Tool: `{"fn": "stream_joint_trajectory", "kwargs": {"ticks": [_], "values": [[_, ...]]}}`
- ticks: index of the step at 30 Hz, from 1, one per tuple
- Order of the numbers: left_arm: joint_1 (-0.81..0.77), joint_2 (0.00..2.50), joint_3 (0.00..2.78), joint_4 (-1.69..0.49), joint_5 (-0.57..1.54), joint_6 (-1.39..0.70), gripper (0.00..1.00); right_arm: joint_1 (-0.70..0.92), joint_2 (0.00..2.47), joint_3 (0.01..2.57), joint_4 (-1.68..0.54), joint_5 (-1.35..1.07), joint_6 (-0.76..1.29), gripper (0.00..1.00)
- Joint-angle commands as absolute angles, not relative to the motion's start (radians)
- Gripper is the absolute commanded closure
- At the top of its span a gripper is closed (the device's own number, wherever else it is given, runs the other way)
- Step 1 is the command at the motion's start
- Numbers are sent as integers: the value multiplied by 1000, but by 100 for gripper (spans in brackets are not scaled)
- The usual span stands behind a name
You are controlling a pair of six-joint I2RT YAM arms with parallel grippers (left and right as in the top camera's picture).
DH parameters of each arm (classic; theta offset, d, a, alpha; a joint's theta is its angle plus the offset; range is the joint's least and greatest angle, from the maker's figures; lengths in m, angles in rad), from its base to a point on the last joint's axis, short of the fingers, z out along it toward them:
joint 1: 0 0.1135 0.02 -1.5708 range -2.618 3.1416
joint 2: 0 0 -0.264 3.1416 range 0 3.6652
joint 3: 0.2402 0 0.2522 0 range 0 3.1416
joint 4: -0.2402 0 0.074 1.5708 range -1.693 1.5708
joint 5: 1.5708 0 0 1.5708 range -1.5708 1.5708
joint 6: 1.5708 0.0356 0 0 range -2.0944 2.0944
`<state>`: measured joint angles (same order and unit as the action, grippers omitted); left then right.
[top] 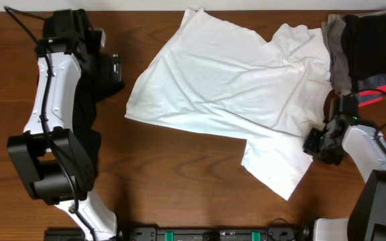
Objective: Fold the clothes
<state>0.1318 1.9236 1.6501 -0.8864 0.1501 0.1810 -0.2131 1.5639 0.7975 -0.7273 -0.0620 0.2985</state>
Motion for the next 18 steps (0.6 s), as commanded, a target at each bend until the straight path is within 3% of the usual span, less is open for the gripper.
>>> {"fn": "stream_joint_trajectory", "kwargs": {"ticks": [1,5,8,18], "values": [[133,1942,1607,-941,149,122,2,-210,1550,813,-714,-165,211,40],[133,1942,1555,-1029,225,81,4,-202,1550,817,-714,-165,211,29],[129,1941,1513,-1064,300,80,11,-202,1550,817,-718,-165,212,28],[78,1941,1291,-859,303,43,11,-202,1550,817,-725,-173,211,28]]}}
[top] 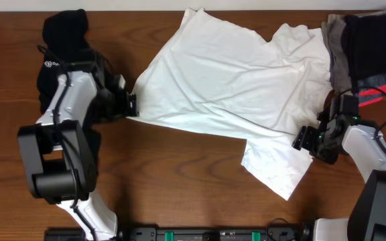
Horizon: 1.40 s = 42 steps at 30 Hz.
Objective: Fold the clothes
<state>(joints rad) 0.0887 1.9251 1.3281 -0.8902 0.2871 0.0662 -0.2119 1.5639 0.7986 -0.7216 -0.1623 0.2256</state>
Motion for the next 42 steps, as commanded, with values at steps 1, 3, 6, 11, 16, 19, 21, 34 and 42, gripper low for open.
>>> {"fn": "stream_joint_trajectory", "kwargs": {"ticks": [1,3,6,11,16,19,21,34,42], "values": [[75,1941,1280,-839,303,43,11,-202,1550,817,-725,-174,211,28],[72,1941,1272,-814,303,43,11,-202,1550,817,-725,-174,208,28],[72,1941,1268,-788,302,43,12,-202,1550,817,-726,-174,208,29],[72,1942,1260,-756,298,48,16,-202,1550,817,-725,-186,208,31],[72,1942,1219,-666,299,47,29,-202,1550,817,-727,-185,208,32],[70,1942,1192,-636,299,47,32,-202,1550,817,-729,-190,208,32],[70,1942,1184,-625,299,47,35,-202,1550,817,-727,-195,208,32],[71,1941,1182,-585,303,46,94,-202,1550,817,-734,-196,217,37],[80,1839,1185,-601,303,23,94,-202,1511,840,-784,-196,219,41]]}}
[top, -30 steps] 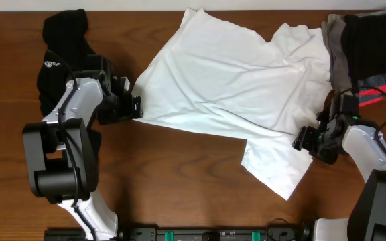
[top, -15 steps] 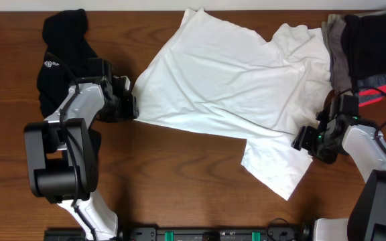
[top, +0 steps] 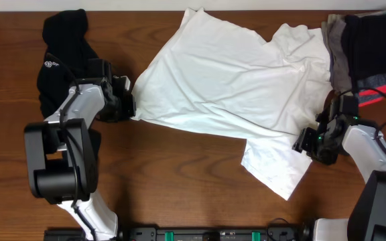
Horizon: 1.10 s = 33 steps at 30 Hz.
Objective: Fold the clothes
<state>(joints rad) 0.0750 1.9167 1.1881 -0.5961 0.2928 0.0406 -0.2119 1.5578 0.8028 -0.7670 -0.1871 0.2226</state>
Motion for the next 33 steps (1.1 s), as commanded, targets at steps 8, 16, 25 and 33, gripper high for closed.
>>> {"fn": "stream_joint_trajectory", "kwargs": {"ticks": [8,16,25,33], "values": [[80,1691,1185,-637,299,20,94,-201,1376,923,-930,-195,204,41],[80,1676,1185,-714,204,-22,94,-125,1263,927,-1119,-196,225,41],[80,1676,1185,-679,190,-29,94,147,1243,905,-1222,-136,364,36],[80,1676,1185,-633,190,-40,94,329,1244,806,-1068,-138,411,28]]}}
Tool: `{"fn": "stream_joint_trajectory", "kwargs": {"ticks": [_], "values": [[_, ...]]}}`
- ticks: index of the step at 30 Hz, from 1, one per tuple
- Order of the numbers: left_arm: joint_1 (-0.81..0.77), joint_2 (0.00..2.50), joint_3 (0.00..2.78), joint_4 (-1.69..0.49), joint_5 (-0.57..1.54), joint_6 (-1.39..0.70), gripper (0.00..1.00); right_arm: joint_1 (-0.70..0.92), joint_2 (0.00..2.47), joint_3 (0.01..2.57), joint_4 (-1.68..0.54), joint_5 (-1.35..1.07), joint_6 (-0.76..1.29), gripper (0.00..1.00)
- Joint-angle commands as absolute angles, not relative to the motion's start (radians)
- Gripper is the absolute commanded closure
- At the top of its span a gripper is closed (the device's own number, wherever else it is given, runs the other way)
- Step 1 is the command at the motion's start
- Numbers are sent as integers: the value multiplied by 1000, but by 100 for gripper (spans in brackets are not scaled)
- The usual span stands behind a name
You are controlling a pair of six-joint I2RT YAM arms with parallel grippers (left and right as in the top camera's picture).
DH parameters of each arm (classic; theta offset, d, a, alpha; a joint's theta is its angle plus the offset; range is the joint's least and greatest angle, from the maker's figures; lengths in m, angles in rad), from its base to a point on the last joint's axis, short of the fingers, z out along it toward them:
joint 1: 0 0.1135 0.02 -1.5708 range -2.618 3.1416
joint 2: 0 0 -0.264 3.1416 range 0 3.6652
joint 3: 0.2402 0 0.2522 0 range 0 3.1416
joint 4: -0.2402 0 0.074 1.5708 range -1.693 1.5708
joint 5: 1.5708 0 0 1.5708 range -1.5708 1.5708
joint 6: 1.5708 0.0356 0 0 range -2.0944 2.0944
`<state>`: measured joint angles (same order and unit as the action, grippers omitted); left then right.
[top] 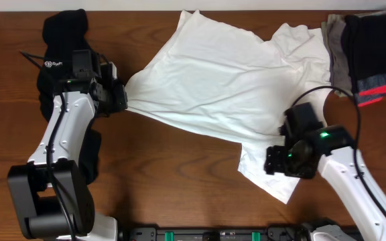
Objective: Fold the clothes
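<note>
A white T-shirt (226,80) lies spread and creased across the middle of the table. Its left corner is drawn out to a point. My left gripper (122,100) is shut on that corner, next to a black garment (62,30). My right gripper (272,163) points left and sits on the shirt's lower right flap (260,177). Its fingers are dark against the cloth, and whether they pinch fabric does not show.
A stack of folded grey, black and red clothes (370,50) sits at the far right corner. The black garment runs down the left side under my left arm. A black cable (313,94) loops over the shirt's right side. Brown tabletop (179,181) shows in front.
My left gripper has risen slightly toward the far side with the shirt's left corner, drawing it taut. My right gripper has moved from the shirt's right edge leftward onto the lower flap.
At first my left gripper was off at the far left by the black garment, and my right gripper sat beside the shirt's right edge. Then the left reached the shirt's left corner and stayed there. Now it holds that corner, and the right arm reaches over the flap.
</note>
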<state>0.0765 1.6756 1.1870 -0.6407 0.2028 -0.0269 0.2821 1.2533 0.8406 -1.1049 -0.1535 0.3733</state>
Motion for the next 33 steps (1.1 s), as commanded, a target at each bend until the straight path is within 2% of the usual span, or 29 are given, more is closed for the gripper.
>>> {"fn": "stream_joint_trajectory", "kwargs": {"ticks": [1,7,16,20,25,33], "values": [[80,1676,1185,-627,191,-40,94,350,1244,788,-1026,-134,410,28],[80,1676,1185,-619,190,-40,94,455,1253,689,-819,-135,410,31],[80,1679,1185,-611,190,-39,94,581,1351,651,-713,-115,358,33],[80,1679,1185,-612,190,-40,94,587,1399,651,-684,-102,359,39],[80,1679,1184,-611,190,-39,94,587,1451,652,-661,-51,403,53],[80,1679,1184,-611,190,-39,94,587,1491,652,-597,-49,407,53]]}}
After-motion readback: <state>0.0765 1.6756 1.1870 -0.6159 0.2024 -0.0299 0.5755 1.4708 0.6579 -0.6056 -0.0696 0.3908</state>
